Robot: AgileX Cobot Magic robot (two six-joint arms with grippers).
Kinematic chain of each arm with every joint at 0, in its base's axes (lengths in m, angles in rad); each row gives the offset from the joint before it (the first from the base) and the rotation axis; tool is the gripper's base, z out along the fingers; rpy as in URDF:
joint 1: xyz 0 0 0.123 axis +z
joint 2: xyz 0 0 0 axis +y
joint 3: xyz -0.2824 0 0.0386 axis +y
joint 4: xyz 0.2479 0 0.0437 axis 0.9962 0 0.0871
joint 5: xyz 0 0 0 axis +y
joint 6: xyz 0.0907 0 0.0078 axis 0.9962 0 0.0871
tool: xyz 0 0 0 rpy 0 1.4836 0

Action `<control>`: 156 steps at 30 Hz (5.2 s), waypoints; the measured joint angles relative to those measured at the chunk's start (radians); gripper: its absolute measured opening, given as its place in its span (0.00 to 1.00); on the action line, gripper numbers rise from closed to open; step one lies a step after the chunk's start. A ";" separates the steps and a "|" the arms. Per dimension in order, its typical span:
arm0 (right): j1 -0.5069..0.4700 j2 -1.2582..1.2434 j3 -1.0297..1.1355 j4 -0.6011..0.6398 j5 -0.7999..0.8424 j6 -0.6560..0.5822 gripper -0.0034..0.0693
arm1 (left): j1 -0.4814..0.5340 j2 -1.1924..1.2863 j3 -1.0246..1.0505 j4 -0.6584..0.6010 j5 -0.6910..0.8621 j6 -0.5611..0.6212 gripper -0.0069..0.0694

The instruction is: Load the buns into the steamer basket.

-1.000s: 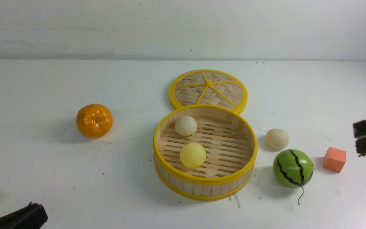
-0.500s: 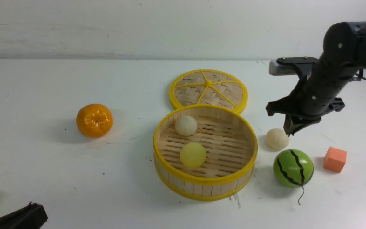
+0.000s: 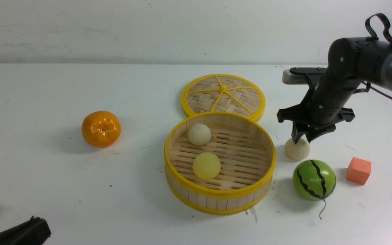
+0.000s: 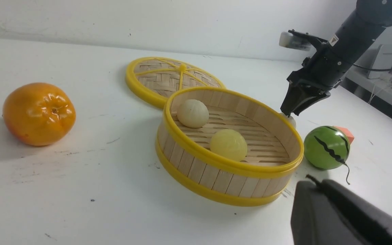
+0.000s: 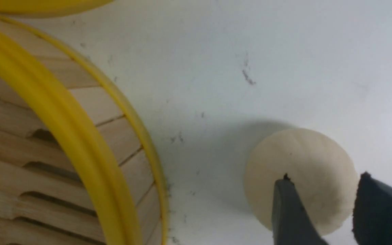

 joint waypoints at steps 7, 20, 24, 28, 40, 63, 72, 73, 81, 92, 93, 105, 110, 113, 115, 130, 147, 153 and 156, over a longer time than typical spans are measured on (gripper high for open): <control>-0.001 0.028 0.000 0.029 -0.022 0.002 0.43 | 0.000 0.000 0.000 0.000 0.000 0.000 0.10; -0.001 0.036 0.000 0.026 -0.027 -0.048 0.07 | 0.000 0.000 0.000 0.000 0.000 0.000 0.10; 0.001 0.008 0.000 0.026 0.012 -0.070 0.05 | 0.000 0.000 0.000 0.000 0.000 0.000 0.10; 0.051 -0.117 0.000 0.044 0.077 -0.097 0.05 | 0.000 0.000 0.000 0.000 0.001 0.000 0.11; 0.271 -0.081 -0.001 0.047 -0.009 -0.106 0.06 | 0.000 0.000 0.000 0.000 0.007 0.000 0.12; 0.347 -0.494 0.133 -0.065 0.275 0.127 0.53 | 0.000 0.000 0.000 0.000 0.010 0.000 0.14; 0.416 -0.933 0.478 -0.060 0.224 0.185 0.06 | 0.000 0.000 0.000 0.000 0.013 0.000 0.16; 0.417 -0.969 0.504 -0.047 0.231 0.186 0.04 | 0.000 0.000 0.000 0.000 0.013 0.000 0.16; 0.418 -1.278 0.567 0.011 0.312 0.189 0.02 | 0.000 0.000 0.000 0.000 0.013 0.000 0.17; 0.220 -1.625 0.709 -0.015 0.280 0.178 0.02 | 0.000 0.000 0.000 0.001 0.014 0.000 0.18; 0.170 -1.666 0.780 -0.014 0.219 0.167 0.02 | 0.000 0.000 0.000 0.001 0.014 0.000 0.18; -0.134 -2.044 1.597 0.065 -0.532 0.089 0.02 | 0.000 0.000 0.000 0.001 0.017 0.000 0.19; -0.148 -2.127 1.761 0.001 -0.579 0.079 0.02 | 0.000 0.002 0.000 0.001 0.017 0.000 0.20; -0.149 -2.130 1.758 -0.049 -0.558 0.071 0.02 | 0.000 0.003 0.000 0.001 0.019 0.000 0.20; -0.149 -2.130 1.757 -0.060 -0.551 0.070 0.03 | 0.000 0.003 0.000 0.001 0.020 0.000 0.20; -0.149 -2.130 1.756 -0.060 -0.553 0.018 0.03 | 0.000 0.003 0.000 0.001 0.023 0.000 0.22; -0.149 -2.130 1.756 -0.014 -0.553 -0.070 0.05 | 0.000 0.003 0.000 0.002 0.037 0.000 0.24; -0.149 -2.130 1.756 -0.014 -0.553 -0.070 0.05 | 0.000 0.003 0.000 0.002 0.042 0.000 0.25; -0.149 -2.130 1.756 -0.014 -0.553 -0.070 0.06 | 0.000 0.003 0.000 0.002 0.042 0.000 0.26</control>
